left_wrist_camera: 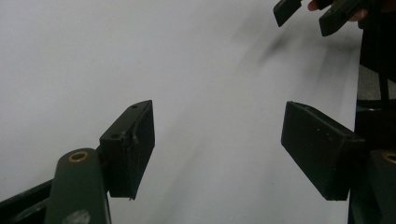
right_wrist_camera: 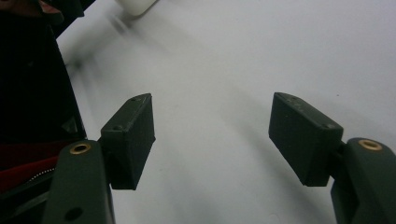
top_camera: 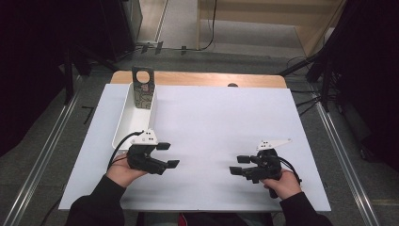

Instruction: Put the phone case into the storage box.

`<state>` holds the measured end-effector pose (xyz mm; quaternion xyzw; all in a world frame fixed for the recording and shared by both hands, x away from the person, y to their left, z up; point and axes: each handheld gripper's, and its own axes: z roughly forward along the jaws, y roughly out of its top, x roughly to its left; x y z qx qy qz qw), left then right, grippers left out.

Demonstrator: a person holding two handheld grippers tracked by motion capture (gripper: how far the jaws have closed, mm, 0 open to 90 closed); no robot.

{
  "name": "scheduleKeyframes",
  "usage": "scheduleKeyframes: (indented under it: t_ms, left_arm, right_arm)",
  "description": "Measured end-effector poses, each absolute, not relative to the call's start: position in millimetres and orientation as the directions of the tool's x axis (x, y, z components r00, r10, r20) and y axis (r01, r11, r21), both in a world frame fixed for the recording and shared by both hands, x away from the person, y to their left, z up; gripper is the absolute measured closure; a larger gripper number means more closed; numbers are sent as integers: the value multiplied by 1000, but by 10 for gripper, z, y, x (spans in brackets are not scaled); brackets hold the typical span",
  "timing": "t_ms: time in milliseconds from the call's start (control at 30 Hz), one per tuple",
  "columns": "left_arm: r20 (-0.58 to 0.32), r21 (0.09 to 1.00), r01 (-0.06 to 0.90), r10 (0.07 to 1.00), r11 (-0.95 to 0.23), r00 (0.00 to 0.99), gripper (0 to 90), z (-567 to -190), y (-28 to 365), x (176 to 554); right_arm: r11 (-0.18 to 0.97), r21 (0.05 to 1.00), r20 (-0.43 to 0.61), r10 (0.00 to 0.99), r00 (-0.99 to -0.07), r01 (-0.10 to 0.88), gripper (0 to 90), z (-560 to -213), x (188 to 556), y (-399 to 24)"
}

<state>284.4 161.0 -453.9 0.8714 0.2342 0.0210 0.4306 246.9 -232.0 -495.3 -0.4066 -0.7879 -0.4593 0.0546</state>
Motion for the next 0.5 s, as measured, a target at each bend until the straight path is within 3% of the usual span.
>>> scheduleKeyframes:
  t_ms: [500]
  left_arm:
    - [-172, 748, 387, 406, -539, 898, 255, -4703, 1740, 2721]
  right_arm:
    - [248, 681, 458, 590, -665, 689, 302, -4955, 2467, -2319]
